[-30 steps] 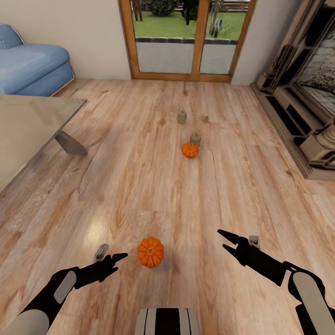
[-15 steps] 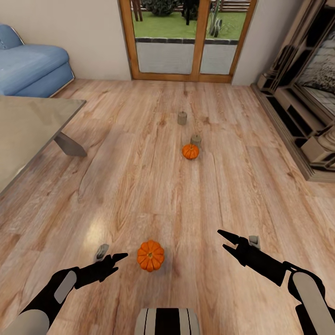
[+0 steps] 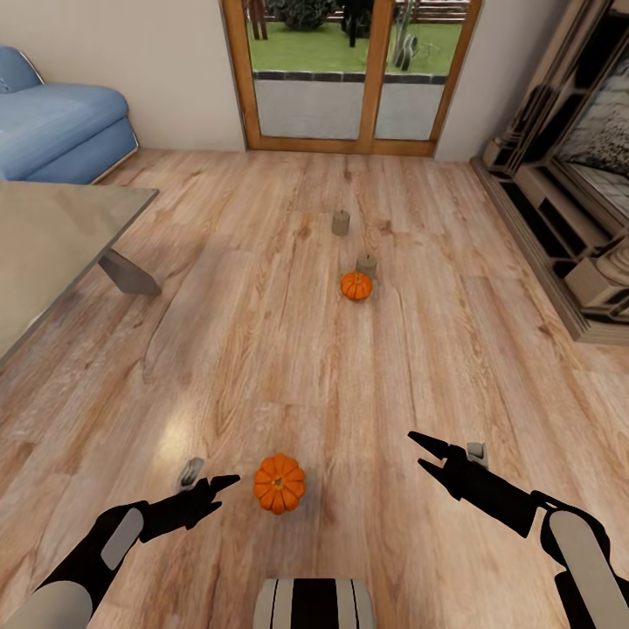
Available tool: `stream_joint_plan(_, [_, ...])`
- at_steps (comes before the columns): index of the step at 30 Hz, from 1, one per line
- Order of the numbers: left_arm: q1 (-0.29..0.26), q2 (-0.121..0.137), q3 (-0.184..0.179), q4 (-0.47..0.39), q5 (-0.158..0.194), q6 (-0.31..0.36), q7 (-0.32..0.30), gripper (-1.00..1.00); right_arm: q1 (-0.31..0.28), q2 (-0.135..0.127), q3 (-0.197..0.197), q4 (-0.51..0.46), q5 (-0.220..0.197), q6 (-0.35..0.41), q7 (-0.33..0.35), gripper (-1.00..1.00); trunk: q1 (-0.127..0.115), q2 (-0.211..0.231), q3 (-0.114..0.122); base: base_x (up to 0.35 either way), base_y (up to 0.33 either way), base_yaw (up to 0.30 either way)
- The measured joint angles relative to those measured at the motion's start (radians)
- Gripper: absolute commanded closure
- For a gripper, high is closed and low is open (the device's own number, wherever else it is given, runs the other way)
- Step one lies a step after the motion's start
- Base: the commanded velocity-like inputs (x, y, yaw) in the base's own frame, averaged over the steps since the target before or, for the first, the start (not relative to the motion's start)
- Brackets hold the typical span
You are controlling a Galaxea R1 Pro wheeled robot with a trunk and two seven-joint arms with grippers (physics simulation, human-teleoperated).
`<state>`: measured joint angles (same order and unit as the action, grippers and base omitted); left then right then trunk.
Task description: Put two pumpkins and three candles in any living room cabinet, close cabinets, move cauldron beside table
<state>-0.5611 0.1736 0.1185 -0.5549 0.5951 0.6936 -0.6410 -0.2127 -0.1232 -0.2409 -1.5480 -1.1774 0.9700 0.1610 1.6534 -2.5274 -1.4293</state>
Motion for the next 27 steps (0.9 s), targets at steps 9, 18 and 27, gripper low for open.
stream_joint_plan(9, [0.000, 0.000, 0.000, 0.000, 0.000, 0.000, 0.000, -1.00, 0.000, 0.000, 0.001, 0.000, 0.000, 0.000, 0.000, -1.00, 0.000, 0.000, 0.000, 0.025, -0.034, 0.000])
stream_joint_plan(18, [0.000, 0.000, 0.000, -0.001, 0.000, 0.001, 0.000, -1.00, 0.000, 0.000, 0.002, 0.000, 0.000, 0.000, 0.000, -1.00, 0.000, 0.000, 0.000, 0.019, -0.004, 0.000])
stream_joint_plan(27, [0.000, 0.000, 0.040, 0.005, -0.002, -0.001, 0.015, -1.00, 0.000, -0.001, 0.002, 0.000, 0.000, 0.000, -0.001, -1.00, 0.000, 0.000, 0.000, 0.051, 0.009, 0.000])
